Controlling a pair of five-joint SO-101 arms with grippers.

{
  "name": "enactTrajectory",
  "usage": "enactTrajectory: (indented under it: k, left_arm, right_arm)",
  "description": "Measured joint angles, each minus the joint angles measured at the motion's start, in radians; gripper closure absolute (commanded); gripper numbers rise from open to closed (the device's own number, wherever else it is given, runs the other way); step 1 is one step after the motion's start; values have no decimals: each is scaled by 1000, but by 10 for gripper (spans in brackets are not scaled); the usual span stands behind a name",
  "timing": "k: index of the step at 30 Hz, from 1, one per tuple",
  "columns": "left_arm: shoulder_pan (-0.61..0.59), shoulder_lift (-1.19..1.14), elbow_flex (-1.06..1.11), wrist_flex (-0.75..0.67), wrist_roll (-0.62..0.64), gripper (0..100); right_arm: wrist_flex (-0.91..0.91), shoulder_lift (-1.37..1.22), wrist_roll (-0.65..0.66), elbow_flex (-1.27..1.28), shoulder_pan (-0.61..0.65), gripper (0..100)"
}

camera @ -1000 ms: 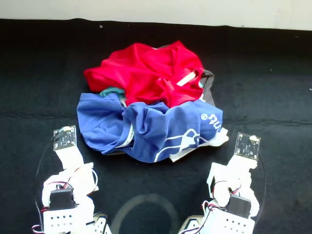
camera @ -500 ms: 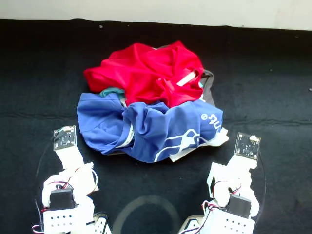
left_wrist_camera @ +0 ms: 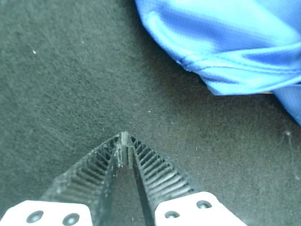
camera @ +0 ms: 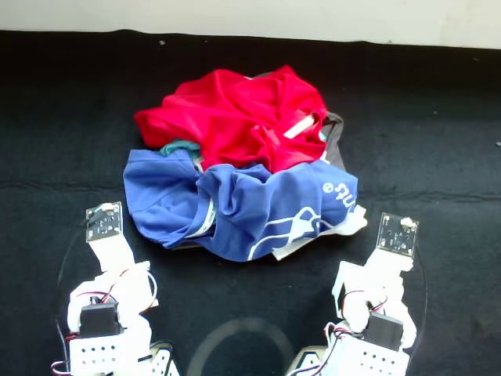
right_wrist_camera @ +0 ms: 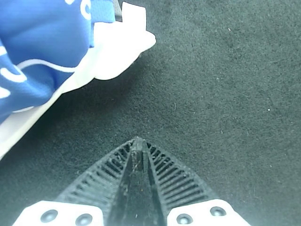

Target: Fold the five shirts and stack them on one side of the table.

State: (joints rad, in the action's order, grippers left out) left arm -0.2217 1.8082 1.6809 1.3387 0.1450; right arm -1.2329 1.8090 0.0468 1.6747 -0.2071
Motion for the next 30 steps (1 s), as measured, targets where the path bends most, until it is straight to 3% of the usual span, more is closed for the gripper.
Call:
enactTrajectory:
  k: [21,24,30]
  left_arm:
    - [34,0,0,-3,0,990]
    - [80,0,0,-75,0,990]
    - [112,0,0,-402,0,989]
  right_arm:
    - [0,0,0,0,0,991]
    - [0,0,0,0,0,991]
    - [0,0,0,0,0,991]
